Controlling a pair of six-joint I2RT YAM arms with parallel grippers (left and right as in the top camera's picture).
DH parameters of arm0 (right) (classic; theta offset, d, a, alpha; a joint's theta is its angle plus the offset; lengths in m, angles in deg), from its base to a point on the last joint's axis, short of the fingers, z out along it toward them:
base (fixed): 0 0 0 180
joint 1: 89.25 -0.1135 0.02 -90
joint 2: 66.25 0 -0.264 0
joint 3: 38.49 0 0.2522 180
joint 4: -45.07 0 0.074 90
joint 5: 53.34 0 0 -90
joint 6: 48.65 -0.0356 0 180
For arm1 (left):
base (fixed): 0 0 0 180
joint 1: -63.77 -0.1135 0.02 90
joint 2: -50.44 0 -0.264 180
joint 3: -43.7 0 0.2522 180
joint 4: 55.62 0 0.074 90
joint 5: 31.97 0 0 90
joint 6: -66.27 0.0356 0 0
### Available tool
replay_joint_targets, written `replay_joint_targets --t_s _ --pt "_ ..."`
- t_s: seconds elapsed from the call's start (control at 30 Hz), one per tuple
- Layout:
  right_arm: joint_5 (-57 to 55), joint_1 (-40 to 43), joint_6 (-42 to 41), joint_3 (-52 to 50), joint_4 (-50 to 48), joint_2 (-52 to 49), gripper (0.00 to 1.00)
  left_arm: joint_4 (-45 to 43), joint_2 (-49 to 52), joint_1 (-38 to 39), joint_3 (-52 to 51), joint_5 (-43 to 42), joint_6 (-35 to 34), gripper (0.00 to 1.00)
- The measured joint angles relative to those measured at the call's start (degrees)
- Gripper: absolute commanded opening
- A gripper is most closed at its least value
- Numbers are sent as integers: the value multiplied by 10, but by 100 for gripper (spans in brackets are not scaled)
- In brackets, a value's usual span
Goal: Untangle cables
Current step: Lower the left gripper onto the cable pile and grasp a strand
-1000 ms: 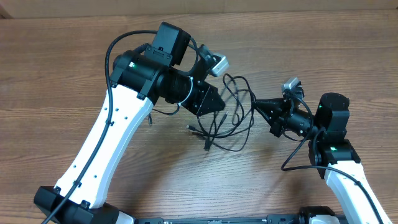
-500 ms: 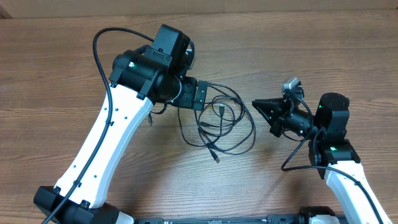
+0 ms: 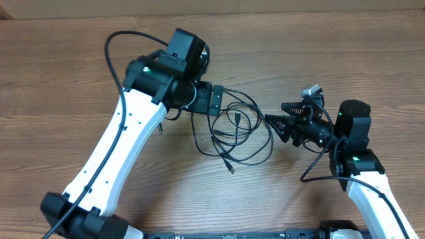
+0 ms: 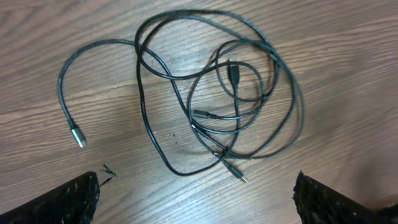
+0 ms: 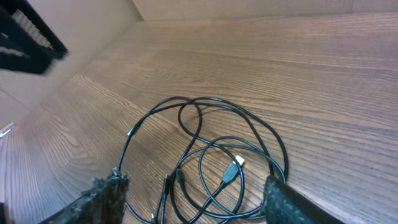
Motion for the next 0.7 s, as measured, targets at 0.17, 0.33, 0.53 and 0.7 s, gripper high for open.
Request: replay_joint_targets --t_s 0.17,0.33,0.53,0.7 --pt "-4 0 0 0 2 0 76 -22 59 3 -25 0 0 93" --pt "-6 0 0 0 2 0 77 -38 139 27 -29 0 -2 96" --pt "-6 0 0 0 4 0 77 -83 212 49 -31 0 -4 88" --pt "-6 0 -1 0 7 0 77 -126 261 51 -32 0 -24 87"
